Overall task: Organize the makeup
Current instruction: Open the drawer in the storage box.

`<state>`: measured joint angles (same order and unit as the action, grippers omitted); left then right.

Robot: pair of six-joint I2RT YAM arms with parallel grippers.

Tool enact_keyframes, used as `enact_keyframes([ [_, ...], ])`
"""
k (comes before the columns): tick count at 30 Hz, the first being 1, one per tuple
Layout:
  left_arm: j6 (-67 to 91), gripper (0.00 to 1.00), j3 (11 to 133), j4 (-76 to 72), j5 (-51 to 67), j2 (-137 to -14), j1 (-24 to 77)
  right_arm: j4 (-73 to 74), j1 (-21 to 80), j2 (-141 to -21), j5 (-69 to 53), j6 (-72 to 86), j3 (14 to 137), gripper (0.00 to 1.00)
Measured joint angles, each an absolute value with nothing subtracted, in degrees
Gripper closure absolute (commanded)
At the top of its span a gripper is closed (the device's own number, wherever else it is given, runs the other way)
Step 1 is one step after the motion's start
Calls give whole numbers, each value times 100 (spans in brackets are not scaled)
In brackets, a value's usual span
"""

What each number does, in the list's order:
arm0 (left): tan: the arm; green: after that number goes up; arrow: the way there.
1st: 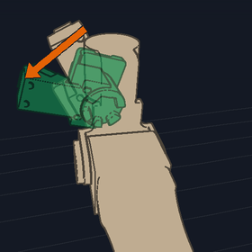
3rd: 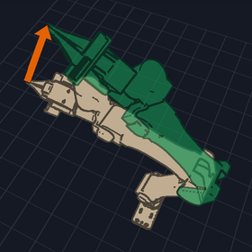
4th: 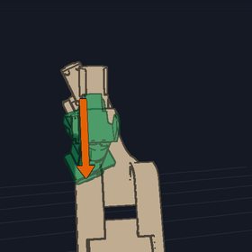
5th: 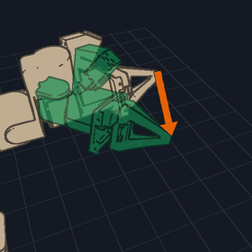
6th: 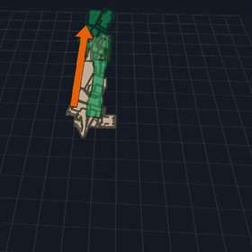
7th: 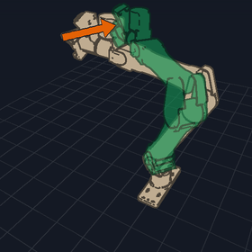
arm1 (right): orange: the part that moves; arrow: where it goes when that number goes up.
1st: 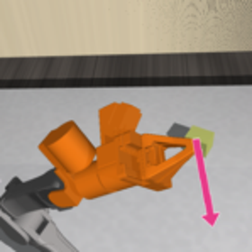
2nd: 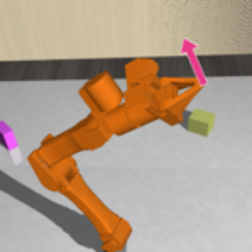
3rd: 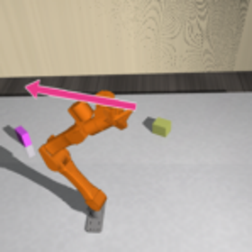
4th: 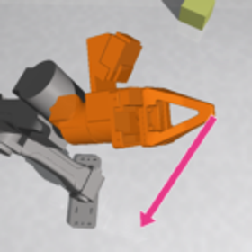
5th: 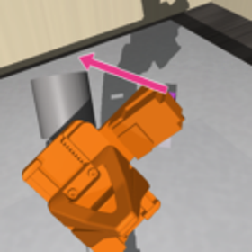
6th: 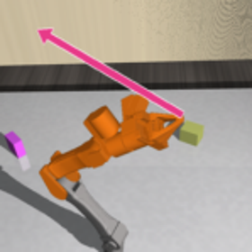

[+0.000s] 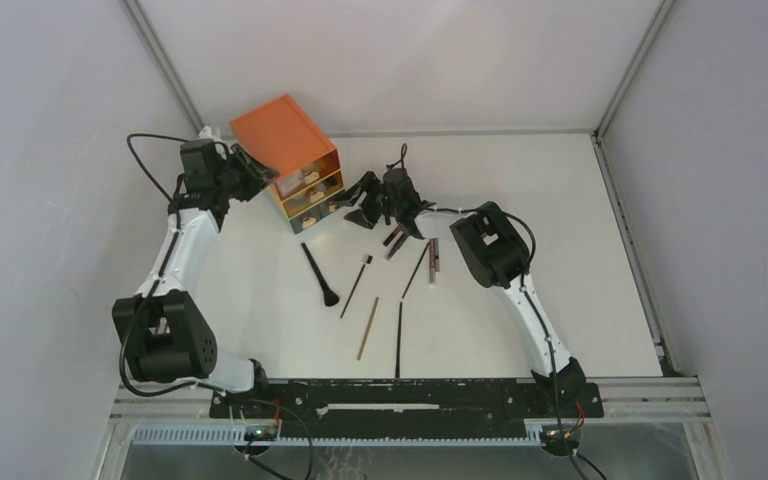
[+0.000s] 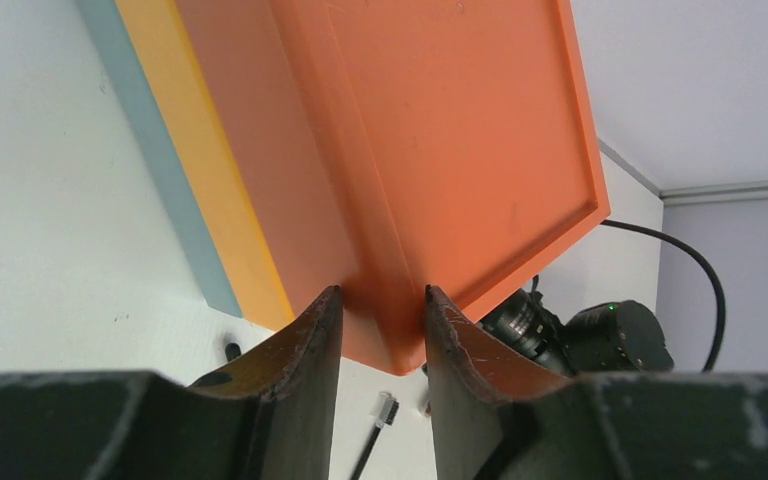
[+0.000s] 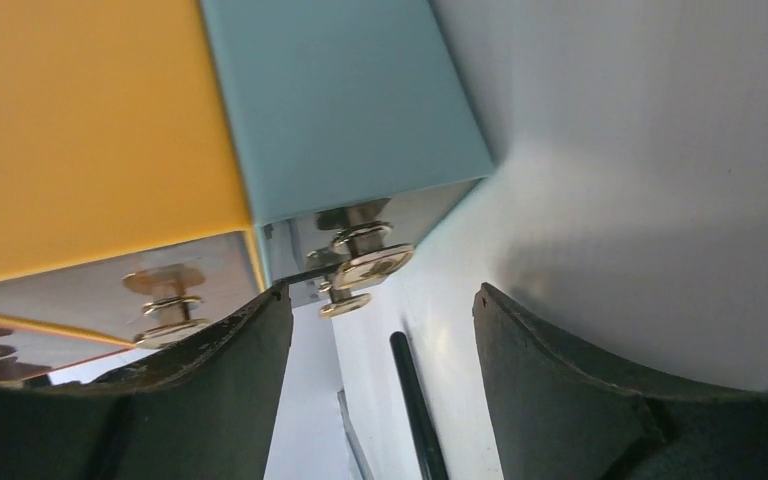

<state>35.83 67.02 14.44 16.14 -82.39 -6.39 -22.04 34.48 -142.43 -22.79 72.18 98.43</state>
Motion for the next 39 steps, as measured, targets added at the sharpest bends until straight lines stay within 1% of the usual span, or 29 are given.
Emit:
enact_keyframes([
  [6, 3398, 61, 7135, 1870, 1824, -8523, -742, -2078, 3454, -14560, -2423, 7279, 10269, 29],
  [8, 3387, 61, 7183, 1905, 1876, -8567, -775, -2067, 3452, -14621, -2456, 7290, 10335, 32],
  [11, 3347, 61, 7216, 1929, 1929, -8595, -795, -2005, 3454, -14750, -2569, 7328, 10497, 41],
  [15, 3301, 61, 7262, 1968, 1975, -8626, -821, -2008, 3465, -14918, -2670, 7437, 10665, 45],
  [23, 3297, 61, 7264, 1959, 1984, -8632, -847, -2182, 3494, -14938, -2613, 7564, 10715, 61],
  [30, 3297, 61, 7264, 1959, 1988, -8632, -854, -2727, 3520, -14820, -2414, 7686, 10256, 64],
  [39, 3297, 61, 7264, 1970, 1992, -8632, -856, -3264, 3531, -13976, -2298, 7708, 8696, 64],
])
